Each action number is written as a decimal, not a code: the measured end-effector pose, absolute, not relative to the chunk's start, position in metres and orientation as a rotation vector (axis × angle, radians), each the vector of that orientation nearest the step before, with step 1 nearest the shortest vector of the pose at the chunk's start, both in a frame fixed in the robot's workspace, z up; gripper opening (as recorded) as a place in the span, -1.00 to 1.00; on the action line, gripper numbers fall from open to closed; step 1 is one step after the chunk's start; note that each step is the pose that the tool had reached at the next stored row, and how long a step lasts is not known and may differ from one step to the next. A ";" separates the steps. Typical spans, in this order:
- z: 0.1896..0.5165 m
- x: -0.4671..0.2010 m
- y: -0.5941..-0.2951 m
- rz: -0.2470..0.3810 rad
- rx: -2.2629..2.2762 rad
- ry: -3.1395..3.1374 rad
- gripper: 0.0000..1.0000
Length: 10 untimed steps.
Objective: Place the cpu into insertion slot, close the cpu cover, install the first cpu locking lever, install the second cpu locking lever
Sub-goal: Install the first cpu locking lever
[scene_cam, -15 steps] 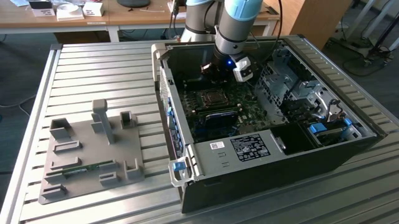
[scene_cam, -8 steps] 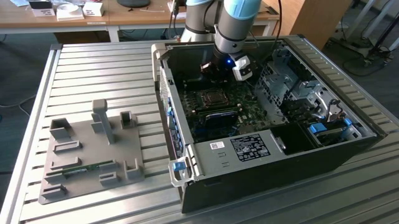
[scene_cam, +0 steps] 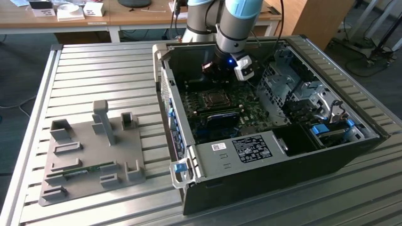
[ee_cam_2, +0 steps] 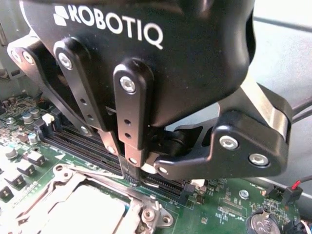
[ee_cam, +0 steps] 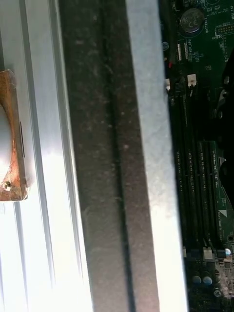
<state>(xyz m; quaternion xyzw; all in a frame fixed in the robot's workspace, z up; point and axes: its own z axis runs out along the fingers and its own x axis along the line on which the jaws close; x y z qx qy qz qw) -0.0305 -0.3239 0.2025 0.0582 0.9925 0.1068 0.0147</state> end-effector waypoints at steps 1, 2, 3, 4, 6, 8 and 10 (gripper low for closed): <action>0.203 -0.031 -0.324 0.333 0.181 3.089 -0.79; 0.203 -0.031 -0.324 0.334 0.181 3.089 -0.79; 0.203 -0.031 -0.324 0.336 0.181 3.089 -0.79; 0.203 -0.031 -0.324 0.337 0.182 3.089 -0.79; 0.203 -0.031 -0.324 0.338 0.181 3.089 -0.79; 0.203 -0.031 -0.324 0.339 0.181 3.089 -0.79; 0.203 -0.031 -0.324 0.341 0.181 3.088 -0.79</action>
